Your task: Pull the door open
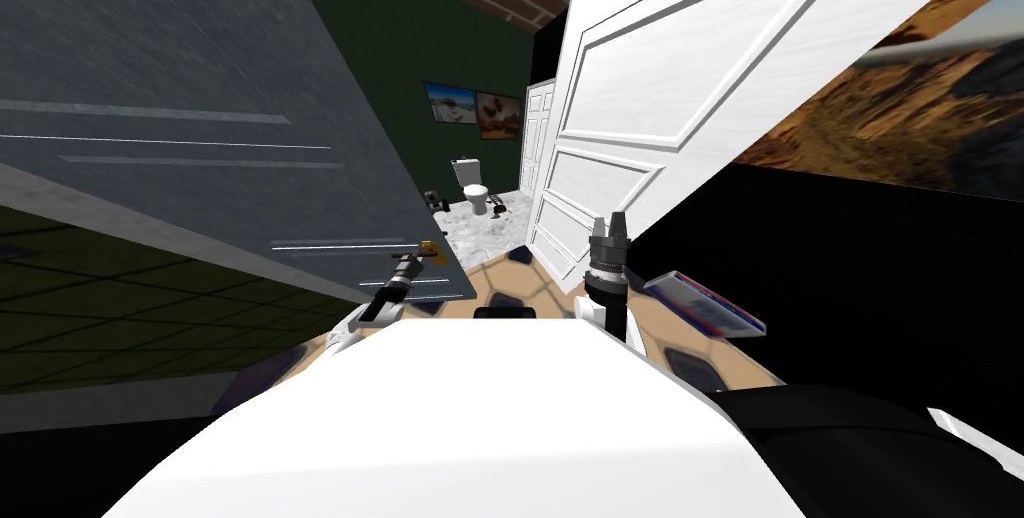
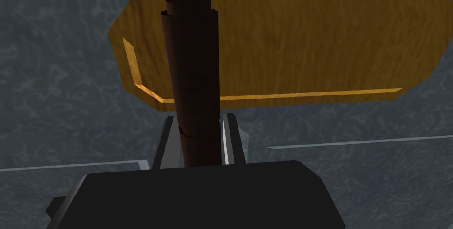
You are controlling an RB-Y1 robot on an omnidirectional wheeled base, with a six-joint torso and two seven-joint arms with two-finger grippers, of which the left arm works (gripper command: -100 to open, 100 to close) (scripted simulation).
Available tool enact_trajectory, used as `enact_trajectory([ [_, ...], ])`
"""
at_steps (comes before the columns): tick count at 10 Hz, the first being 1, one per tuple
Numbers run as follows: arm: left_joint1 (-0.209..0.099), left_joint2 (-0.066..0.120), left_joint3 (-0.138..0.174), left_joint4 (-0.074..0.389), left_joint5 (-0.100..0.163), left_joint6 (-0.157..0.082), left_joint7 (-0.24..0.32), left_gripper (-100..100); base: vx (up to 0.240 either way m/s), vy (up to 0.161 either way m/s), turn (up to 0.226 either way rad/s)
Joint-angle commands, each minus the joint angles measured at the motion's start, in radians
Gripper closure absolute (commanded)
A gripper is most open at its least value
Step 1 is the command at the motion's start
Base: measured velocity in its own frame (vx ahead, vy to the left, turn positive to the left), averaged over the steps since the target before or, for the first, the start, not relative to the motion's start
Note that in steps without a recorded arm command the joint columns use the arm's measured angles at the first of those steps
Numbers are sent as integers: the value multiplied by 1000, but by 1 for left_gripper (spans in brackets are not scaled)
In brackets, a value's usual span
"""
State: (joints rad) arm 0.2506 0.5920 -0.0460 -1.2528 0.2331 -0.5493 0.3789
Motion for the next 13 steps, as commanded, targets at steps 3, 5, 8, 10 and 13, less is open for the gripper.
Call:
enact_trajectory([
  [3,42,48,-21,-10,4,-60,35,100,-239,75,-176],
  [5,56,65,-28,-12,5,-81,46,100,-203,52,-109],
  [8,66,75,-42,-9,4,-100,56,100,-162,75,-99],
  [10,88,96,-53,-3,5,-139,72,100,-200,52,-175],
  [13,116,127,-62,5,8,-191,92,100,-190,82,-139],
])
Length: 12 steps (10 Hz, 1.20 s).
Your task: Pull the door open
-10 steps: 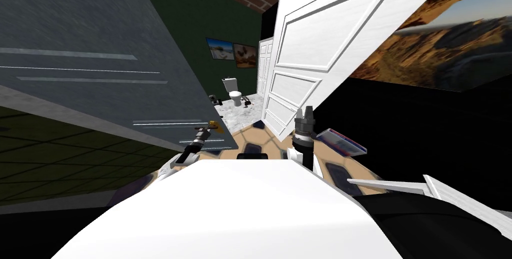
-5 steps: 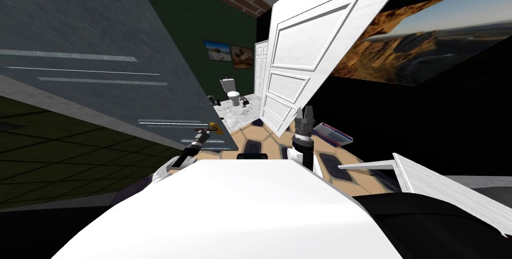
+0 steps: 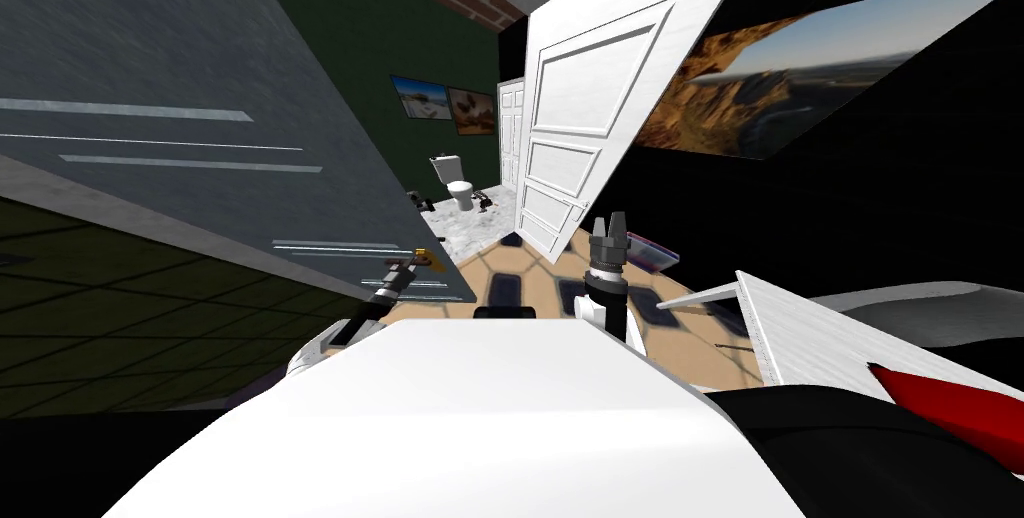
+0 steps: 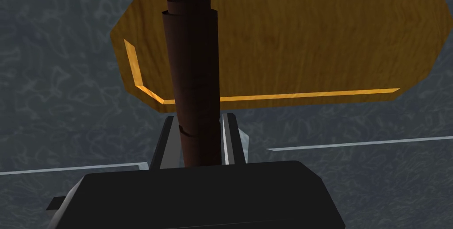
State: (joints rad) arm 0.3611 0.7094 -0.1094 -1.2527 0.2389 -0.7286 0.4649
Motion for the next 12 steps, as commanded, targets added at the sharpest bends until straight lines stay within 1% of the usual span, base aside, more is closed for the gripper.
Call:
enact_trajectory([
  [1,15,20,-1,7,3,-28,12,100,-197,63,-138],
  [4,37,44,-8,14,5,-69,28,100,-190,65,-112],
  [5,32,37,-15,6,2,-54,25,100,-86,23,-36],
  [6,39,44,-22,13,1,-72,31,100,-141,36,-130],
  [8,44,54,-26,24,1,-96,39,100,-203,79,-172],
  [12,57,79,-35,50,2,-151,56,100,-206,84,-146],
])
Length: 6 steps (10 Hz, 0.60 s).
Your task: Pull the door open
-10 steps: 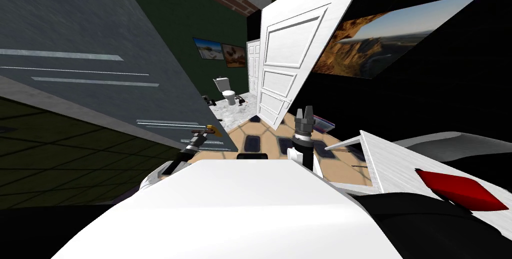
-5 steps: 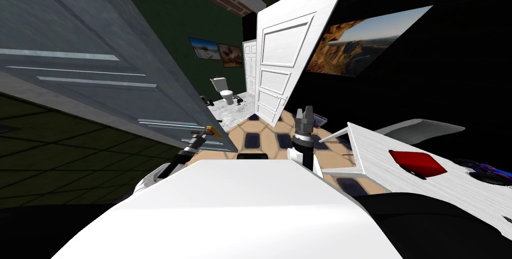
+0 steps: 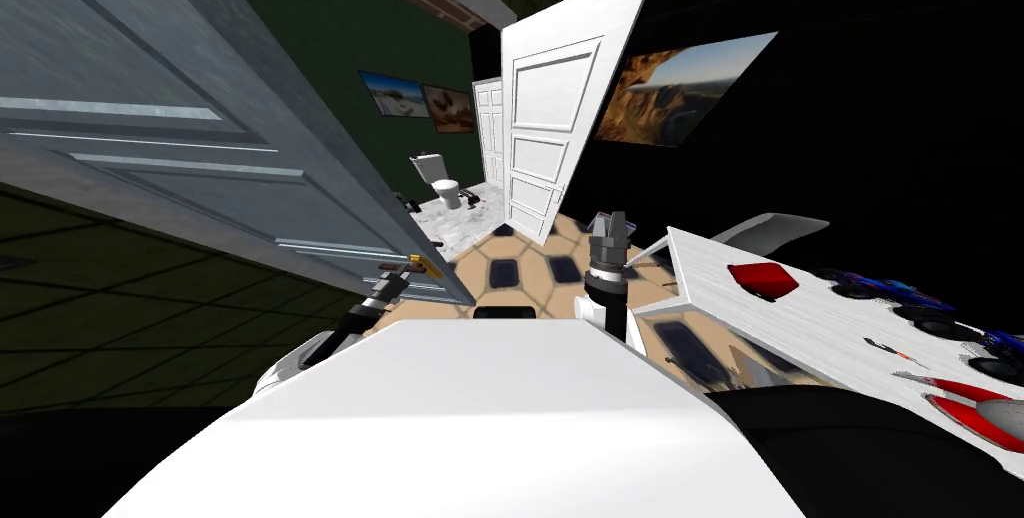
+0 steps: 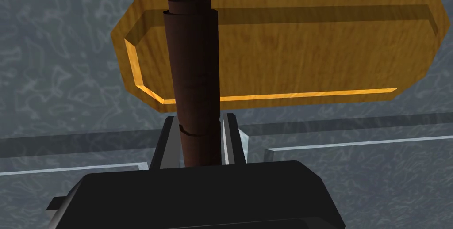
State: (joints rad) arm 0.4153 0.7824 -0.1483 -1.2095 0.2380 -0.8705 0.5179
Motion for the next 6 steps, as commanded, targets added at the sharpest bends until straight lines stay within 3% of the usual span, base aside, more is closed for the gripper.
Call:
enact_trajectory([
  [1,6,12,2,13,2,-21,6,100,-190,92,-156],
  [3,10,20,-1,21,3,-39,12,100,-164,62,-89],
  [4,8,10,-12,21,-3,-37,10,100,-74,23,-32],
  [6,11,18,-18,33,-5,-58,16,100,-168,50,-149],
])
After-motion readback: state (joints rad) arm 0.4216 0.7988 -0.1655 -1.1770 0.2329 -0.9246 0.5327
